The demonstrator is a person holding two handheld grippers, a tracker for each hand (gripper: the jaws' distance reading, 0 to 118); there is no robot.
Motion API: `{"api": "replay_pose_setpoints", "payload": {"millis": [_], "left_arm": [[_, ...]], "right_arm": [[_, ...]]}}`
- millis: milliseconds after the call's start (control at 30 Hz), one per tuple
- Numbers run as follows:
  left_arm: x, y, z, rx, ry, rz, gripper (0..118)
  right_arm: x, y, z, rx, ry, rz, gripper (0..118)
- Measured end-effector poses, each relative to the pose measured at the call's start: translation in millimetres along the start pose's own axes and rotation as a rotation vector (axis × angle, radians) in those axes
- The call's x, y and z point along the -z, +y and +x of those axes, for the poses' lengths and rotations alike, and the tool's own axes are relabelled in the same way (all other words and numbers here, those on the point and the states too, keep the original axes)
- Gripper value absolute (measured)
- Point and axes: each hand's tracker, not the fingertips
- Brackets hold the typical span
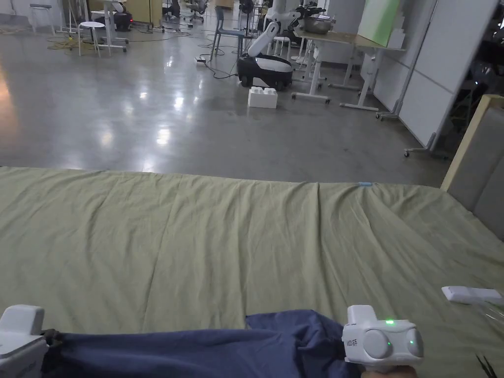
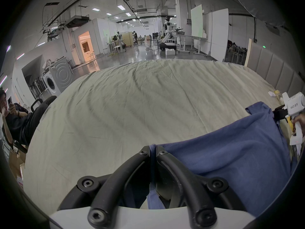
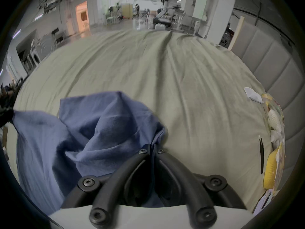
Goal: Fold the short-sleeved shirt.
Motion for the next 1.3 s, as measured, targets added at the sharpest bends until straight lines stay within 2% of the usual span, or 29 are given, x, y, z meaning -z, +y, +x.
{"api": "replay_pose_setpoints", "payload": {"millis": [67, 133, 400, 567, 833, 1300], "left_arm": [[-10, 5, -3, -0.011, -0.003, 0.027, 5], [-21, 13, -7, -0.021, -0.004, 0.048, 5], [-94, 47, -12, -0.067, -0.011, 0.169, 5], [-152, 77, -19, -0.095, -0.013, 0.274, 5], [-226, 131, -42, -0.113, 0.016, 0.397, 5], [-279, 240, -71, -0.1, 0.065, 0.525, 5]], "right_arm": [[-19, 0, 10, 0.052, -0.005, 0.055, 3], [-39, 4, 22, 0.072, -0.002, 0.094, 3], [-133, 29, 45, 0.032, 0.011, 0.284, 3], [-201, 50, 41, -0.023, 0.009, 0.431, 3], [-289, 89, 40, -0.038, -0.006, 0.596, 3], [-384, 182, 21, -0.064, -0.069, 0.794, 3]]}}
